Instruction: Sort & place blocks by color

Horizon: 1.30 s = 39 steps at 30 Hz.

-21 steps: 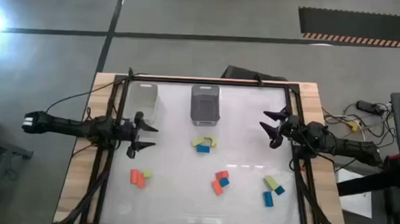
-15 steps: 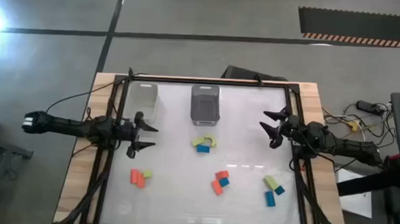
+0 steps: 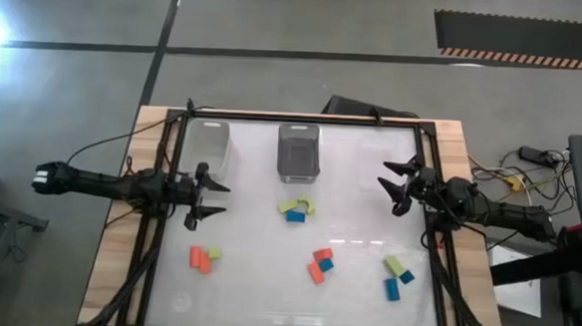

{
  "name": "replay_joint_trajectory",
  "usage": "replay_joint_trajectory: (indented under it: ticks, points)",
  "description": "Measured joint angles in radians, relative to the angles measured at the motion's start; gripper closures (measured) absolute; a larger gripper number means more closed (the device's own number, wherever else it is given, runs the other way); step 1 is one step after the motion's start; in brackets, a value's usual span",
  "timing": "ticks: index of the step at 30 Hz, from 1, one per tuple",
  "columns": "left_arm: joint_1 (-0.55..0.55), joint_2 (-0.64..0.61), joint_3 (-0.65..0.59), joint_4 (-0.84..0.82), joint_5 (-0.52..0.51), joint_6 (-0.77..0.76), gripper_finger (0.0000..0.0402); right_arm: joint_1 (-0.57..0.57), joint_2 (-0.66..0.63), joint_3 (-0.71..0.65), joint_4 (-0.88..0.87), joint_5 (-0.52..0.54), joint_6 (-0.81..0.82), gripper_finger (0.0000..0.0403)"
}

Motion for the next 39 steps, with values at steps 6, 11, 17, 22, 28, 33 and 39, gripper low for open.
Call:
replay_joint_trajectory:
  ticks: [6, 11, 17, 22, 28, 33, 39]
  points:
    - [0.000, 0.000, 0.000, 0.000, 0.000, 0.000, 0.0152, 0.000, 0.000, 0.000, 0.000, 0.000, 0.000, 0.0156]
    - [0.000, 0.000, 0.000, 0.000, 0.000, 0.000, 0.0152, 0.000, 0.000, 0.000, 0.000, 0.000, 0.000, 0.0156]
    - [0.000, 0.000, 0.000, 0.000, 0.000, 0.000, 0.0152, 0.000, 0.000, 0.000, 0.000, 0.000, 0.000, 0.0156]
    - [0.000, 0.000, 0.000, 0.000, 0.000, 0.000, 0.0152, 0.000, 0.000, 0.000, 0.000, 0.000, 0.000, 0.0156]
    - [0.000, 0.000, 0.000, 0.000, 0.000, 0.000, 0.0152, 0.000, 0.000, 0.000, 0.004, 0.000, 0.008, 0.0156]
    - [0.000, 0.000, 0.000, 0.000, 0.000, 0.000, 0.0152, 0.001, 0.004, 0.038, 0.049, -0.057, 0.445, 0.0156]
    - [0.000, 0.000, 0.000, 0.000, -0.004, 0.000, 0.0152, 0.000, 0.086, 0.131, 0.050, -0.032, 0.528, 0.0156]
